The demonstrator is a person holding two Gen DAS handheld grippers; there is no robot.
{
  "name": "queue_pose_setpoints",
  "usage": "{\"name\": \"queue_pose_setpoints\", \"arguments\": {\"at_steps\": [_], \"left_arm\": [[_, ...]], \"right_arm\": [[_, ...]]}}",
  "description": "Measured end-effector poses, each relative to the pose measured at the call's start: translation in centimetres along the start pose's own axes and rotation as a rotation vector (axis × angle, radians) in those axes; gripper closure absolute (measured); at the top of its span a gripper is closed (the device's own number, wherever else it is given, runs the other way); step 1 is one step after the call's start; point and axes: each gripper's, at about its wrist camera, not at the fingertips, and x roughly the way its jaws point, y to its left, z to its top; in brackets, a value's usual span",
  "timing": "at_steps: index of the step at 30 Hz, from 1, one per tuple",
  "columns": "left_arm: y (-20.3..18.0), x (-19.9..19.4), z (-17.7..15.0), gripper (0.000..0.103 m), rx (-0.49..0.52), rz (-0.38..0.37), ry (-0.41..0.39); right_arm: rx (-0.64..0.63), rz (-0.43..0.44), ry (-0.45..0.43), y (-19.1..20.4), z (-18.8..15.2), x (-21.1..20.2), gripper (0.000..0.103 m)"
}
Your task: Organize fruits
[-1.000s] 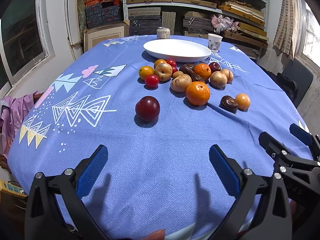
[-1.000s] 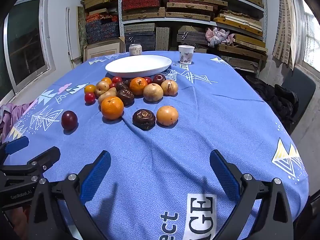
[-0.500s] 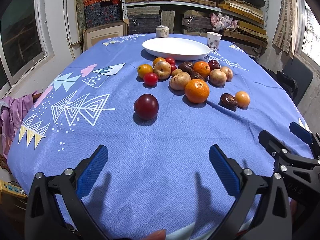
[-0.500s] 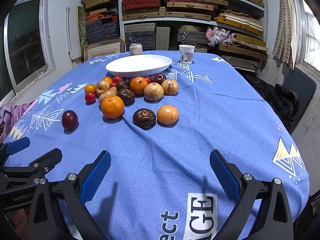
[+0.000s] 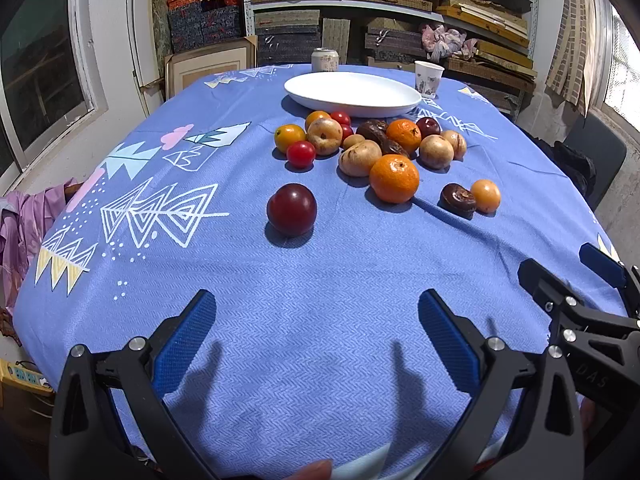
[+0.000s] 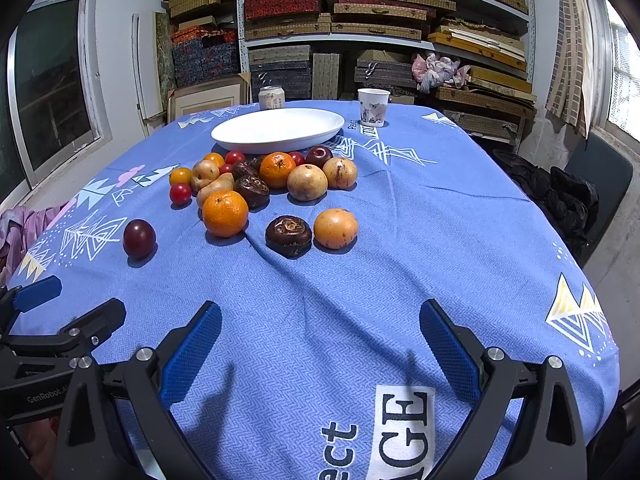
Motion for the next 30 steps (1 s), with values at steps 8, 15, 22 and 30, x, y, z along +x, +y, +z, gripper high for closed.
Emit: {"name": "queue_pose_setpoints", "arguments": {"at_steps": [8,15,22,30], "left_arm": [[0.07,-0.01,0.07,0.004,0.001,0.0,0.002],[0.08,0.03,0.11,0.004,0.002,0.0,0.003],[0.1,0.05,0.14,0.004,0.002,0.0,0.004],[0.44,0.15,-0.43,0.004,0.003,-0.005,0.011]], "right_arm": [[0.0,0.001,0.001,0.0,-0.02,0.02,0.003],[0.001,0.001,0.0,-0.01,-0.03,0.07,0.003],[0.001,0.001,0.001,0.01,-0.07,0.16,0.003],[0.0,-0.002,-0.002,0.02,0.07,-0.18,0.003]]}}
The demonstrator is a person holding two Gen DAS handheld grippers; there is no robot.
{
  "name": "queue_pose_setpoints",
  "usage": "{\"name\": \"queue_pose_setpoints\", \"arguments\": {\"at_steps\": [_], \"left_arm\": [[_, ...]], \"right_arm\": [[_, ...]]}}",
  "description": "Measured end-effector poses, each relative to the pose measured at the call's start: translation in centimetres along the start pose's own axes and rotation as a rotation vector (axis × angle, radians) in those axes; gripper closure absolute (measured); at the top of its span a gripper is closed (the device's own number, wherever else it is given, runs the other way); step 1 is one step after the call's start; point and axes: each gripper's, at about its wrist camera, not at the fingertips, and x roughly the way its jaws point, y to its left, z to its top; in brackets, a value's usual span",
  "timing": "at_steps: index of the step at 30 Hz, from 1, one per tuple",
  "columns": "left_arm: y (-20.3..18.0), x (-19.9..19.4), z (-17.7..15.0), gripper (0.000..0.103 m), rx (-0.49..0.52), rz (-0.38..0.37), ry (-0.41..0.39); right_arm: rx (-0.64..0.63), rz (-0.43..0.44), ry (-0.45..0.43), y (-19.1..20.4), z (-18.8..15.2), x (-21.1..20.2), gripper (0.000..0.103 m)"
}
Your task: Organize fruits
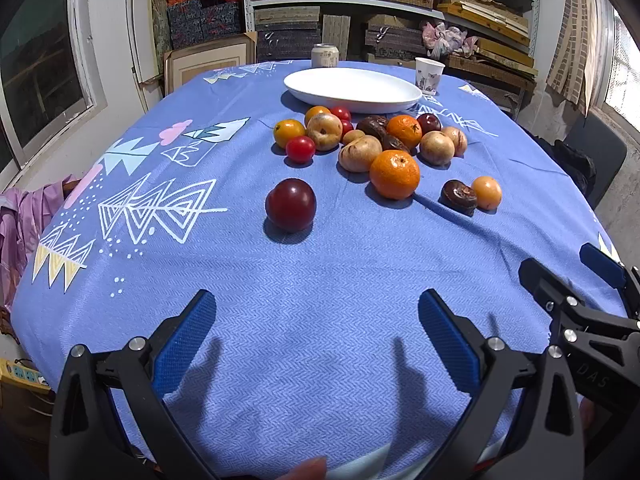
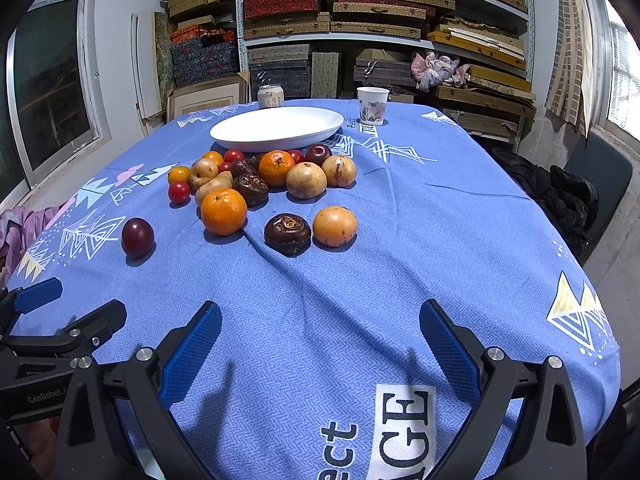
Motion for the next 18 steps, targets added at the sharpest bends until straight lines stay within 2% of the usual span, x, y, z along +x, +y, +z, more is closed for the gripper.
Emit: {"name": "queue_pose_setpoints", "arguments": {"at_steps": [6,9,14,18], "left_arm": [[0.0,-0.2,-0.1,0.004,0.01,-0.006,-0.024],[0.0,-0.2,0.0,0.004,0.027,-0.06,-0.018],[1.2,0.7,0.4,0.004,-0.004,-0.157,0.037],[2.0,1.5,1.8,0.004,0.012,-0.16,0.055]], "right_arm": [[0.004,0.008,-0.023,0.0,-0.2,0.2,0.003],[0.001,0.023,-0.013,-0.6,-0.1,0.5,0.003],[-0.011,0.073,0.013,-1.9,0.8,1.0,0.003],[-0.045,0.141,0.05,-2.8,2.2,2.7,0.003]]}}
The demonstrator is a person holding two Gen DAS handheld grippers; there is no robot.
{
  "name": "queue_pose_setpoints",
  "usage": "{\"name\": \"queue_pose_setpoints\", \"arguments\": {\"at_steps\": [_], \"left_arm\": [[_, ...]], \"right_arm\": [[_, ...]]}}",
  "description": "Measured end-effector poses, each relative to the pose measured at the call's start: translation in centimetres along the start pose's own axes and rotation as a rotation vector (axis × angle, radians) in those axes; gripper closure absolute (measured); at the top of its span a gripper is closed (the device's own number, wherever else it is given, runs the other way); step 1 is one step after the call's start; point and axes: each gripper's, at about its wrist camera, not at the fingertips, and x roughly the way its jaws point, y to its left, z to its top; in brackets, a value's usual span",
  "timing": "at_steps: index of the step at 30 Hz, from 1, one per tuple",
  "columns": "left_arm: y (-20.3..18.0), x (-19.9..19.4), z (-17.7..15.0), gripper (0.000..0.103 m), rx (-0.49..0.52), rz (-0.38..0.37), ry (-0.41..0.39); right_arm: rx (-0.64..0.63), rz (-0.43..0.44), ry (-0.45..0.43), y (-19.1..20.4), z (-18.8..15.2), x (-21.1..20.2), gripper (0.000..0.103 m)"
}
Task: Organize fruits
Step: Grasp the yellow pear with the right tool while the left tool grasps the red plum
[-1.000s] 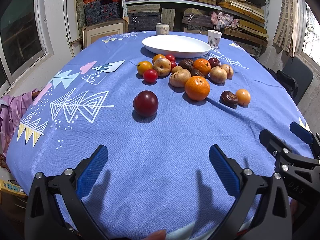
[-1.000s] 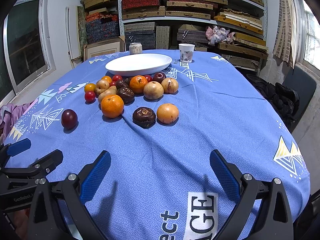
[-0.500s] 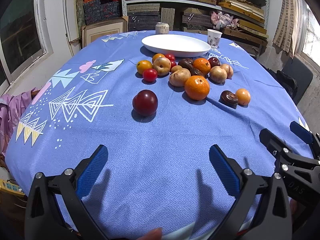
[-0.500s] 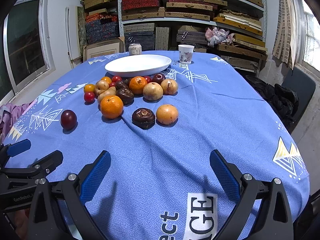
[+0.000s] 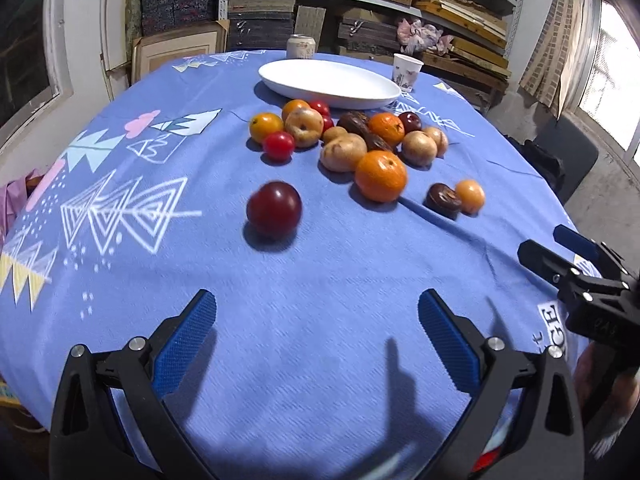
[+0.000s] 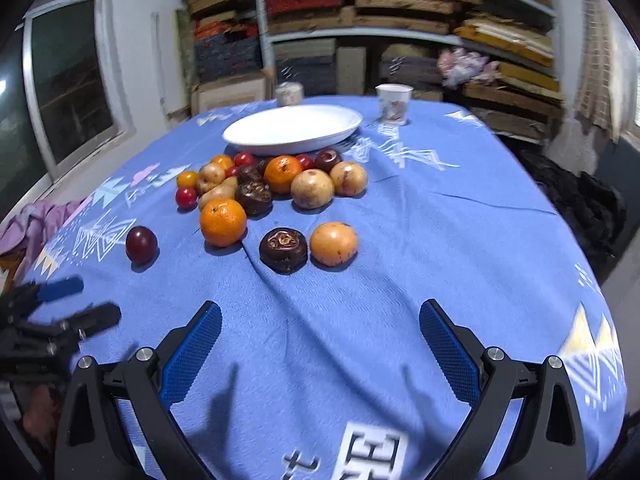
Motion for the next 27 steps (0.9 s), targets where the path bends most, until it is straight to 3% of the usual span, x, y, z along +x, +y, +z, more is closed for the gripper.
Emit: {"name": "queue_pose_setpoints", "arguments": {"at_steps": [3,7,14,17,19,23,27], "left_arm": [[0.6,1.4,1.5,0.004,0.018,-0.016,0.053],[1.1,2.7,3.0,0.004,0.059,0.0,0.072],[4.0,5.3,5.4,0.004,-0.057,-0.027,0.13],[4.0,6.0,5.8,0.004,-0.051,-0.018,0.121],[3.6,6.5,6.0,0.004,-0.033,-0.021,0.115],[2.5,7.1,6.3,0.004,0.036,0.002,0.103],[2.6,7.5,6.2,0.008,0.041,-0.033,0.116]], "right_arm": [[-0.009,0.037,0.064,-0.6,1.3,2.0,0.003],[-0.022,0.058,0.081,-0.9,2.9,3.5,0.003],[-0.044,0.021,0.099,-1.9,4.4,6.2,0.005],[-0.054,-0.022,0.095,-2.3,4.7,6.8,0.017],[-0.047,-0.009,0.11,-2.6,4.8,7.3,0.032],[-0.036,0.038,0.133,-2.8,5.1,8.2,0.039],[-0.032,0.07,0.137,-2.6,5.3,8.6,0.047]]}}
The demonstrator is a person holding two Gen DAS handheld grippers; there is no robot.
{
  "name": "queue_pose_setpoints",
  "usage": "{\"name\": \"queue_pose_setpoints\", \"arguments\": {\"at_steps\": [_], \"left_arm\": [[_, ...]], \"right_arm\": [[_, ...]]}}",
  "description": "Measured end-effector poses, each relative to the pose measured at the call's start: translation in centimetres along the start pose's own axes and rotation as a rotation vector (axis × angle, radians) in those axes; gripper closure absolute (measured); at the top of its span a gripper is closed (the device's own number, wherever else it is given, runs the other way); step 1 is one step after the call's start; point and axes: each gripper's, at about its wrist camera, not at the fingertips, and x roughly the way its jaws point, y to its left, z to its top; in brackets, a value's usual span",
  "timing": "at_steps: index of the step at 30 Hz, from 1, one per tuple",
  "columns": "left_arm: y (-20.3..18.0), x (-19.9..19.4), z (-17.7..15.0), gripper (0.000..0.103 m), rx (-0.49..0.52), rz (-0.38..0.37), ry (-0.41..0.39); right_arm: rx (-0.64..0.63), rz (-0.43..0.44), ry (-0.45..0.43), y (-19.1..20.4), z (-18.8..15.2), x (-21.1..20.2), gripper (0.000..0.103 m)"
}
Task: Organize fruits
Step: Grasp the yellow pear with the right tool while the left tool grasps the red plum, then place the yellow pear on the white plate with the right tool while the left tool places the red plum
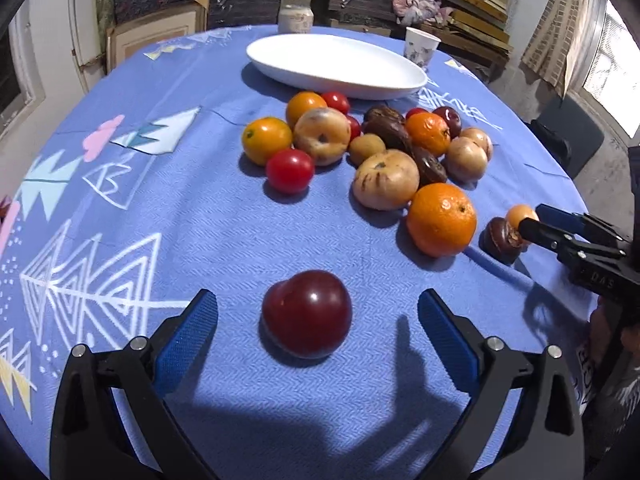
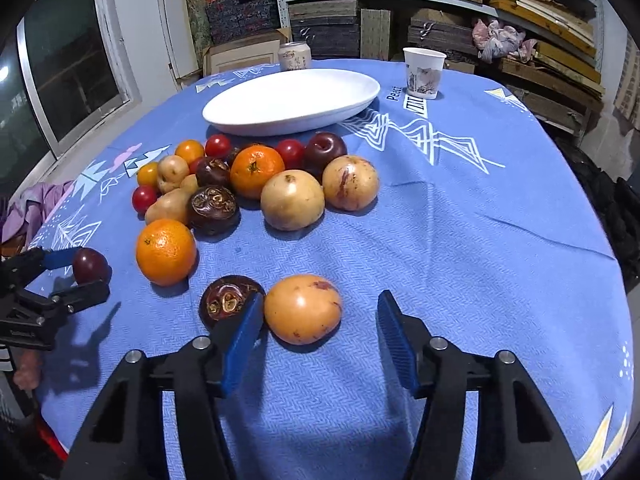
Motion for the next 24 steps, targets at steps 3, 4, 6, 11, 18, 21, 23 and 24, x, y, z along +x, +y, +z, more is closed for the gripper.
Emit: {"name": "queue_pose_setpoints", "arguments": {"at_steps": [3,4,6,11,18,21,23,24], "left_arm": [[0.3,0.2,0.1,0.017,-0.016,-0.025,0.004],[0.3,0.2,0.0,0.017,-0.019,-0.025,0.001],[0.2,0.1,-0.1,0.017,-0.022,-0.028,-0.004],[0.7,-0.3,-0.3,0.034,-0.056,-0.036,-0.025],[1.0,-0.6,-0.7,0.046,-0.076,-0.028,-0.038],[1.5,-0.7,-0.7,0.052,-0.101,-0.038,-0.043],[2.1,-0.6,-0.6,0.055,-0.128,-0.059,-0.045],[2.3,-0.6,-0.6,0.055,-0.136,-0.064,-0.045]], "right_arm": [[0.02,0.043,0.01,0.0,0.2,0.4,0.056],[0.026,0.054,0.021,0.0,0.2,0.7,0.06],[0.035,0.067,0.057,0.0,0.2,1.5,0.06],[0.028,0.06,0.049,0.3,0.1,1.4,0.061],[0.026,0.055,0.038,0.5,-0.4,0.9,0.061],[0.032,0.063,0.038,0.3,-0.5,0.9,0.061],[0.027,0.057,0.038,0.3,-0.5,0.9,0.061],[0.026,0.056,0.038,0.3,-0.5,0.9,0.061]]}}
